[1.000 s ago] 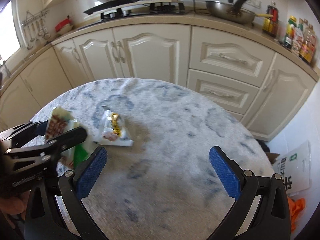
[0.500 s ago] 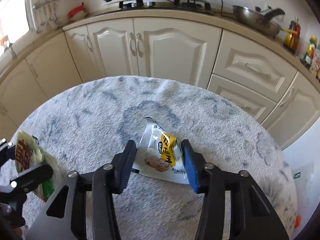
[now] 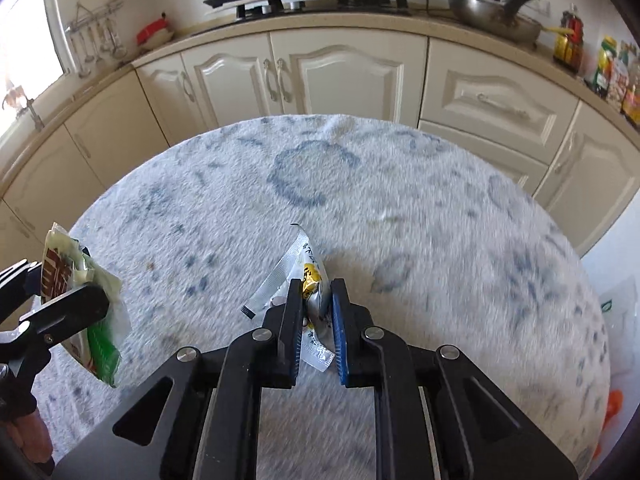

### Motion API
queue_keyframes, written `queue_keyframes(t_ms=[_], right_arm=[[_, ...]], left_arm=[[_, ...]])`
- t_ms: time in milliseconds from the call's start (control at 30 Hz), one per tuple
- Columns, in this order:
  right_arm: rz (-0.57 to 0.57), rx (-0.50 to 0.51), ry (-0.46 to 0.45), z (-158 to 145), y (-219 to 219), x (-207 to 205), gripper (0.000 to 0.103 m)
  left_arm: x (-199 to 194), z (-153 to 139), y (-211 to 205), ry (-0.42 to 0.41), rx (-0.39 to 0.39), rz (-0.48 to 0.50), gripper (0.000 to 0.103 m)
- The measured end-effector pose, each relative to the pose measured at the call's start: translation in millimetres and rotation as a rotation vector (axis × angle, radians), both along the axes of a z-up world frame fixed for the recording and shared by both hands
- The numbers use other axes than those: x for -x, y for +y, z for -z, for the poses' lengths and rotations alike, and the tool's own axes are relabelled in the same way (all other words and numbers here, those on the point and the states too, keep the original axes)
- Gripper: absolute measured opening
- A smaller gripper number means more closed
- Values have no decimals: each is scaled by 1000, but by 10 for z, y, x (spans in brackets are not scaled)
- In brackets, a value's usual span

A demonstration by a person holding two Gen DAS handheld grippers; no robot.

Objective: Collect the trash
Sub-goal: 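Grasp the rice-cracker packet with the left tool while the right tool grasps the yellow-labelled wrapper, then carry the rice-cracker packet and yellow-labelled wrapper toward the blue bin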

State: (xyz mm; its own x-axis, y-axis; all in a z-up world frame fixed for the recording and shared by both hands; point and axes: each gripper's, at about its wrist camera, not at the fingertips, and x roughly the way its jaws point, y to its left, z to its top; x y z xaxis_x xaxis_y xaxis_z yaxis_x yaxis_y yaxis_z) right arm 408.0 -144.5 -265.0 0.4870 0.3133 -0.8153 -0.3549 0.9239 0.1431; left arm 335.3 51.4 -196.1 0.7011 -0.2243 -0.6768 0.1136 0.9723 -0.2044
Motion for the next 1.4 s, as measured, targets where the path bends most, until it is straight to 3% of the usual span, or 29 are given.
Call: queue_keyframes(t_ms=[167,367,633,800,1100,1400], right_arm=[[36,-32,-33,-165,-179,327,13],[105,-83,-120,-571,-582,802,13],[239,-124,-257,-1169,-1373,1578,13],[342,-106,-311,-1345,-1850,2044,13],[559,-64,-337,-1387,-2728,2763,13],[757,-59,-283,-1103,-3525,3345,13]], left_arm=[[290,-159,-93,-36,6,8,52],[664,-420,-369,-95,5,65,52],[1224,-796,-962,-186,19,203,52],[1539,-971,-1400,-228,18,312,52],[1926,-1053,-2239,-242,14,510,52],[2064,-804,-3214,-159,-9,684,52]])
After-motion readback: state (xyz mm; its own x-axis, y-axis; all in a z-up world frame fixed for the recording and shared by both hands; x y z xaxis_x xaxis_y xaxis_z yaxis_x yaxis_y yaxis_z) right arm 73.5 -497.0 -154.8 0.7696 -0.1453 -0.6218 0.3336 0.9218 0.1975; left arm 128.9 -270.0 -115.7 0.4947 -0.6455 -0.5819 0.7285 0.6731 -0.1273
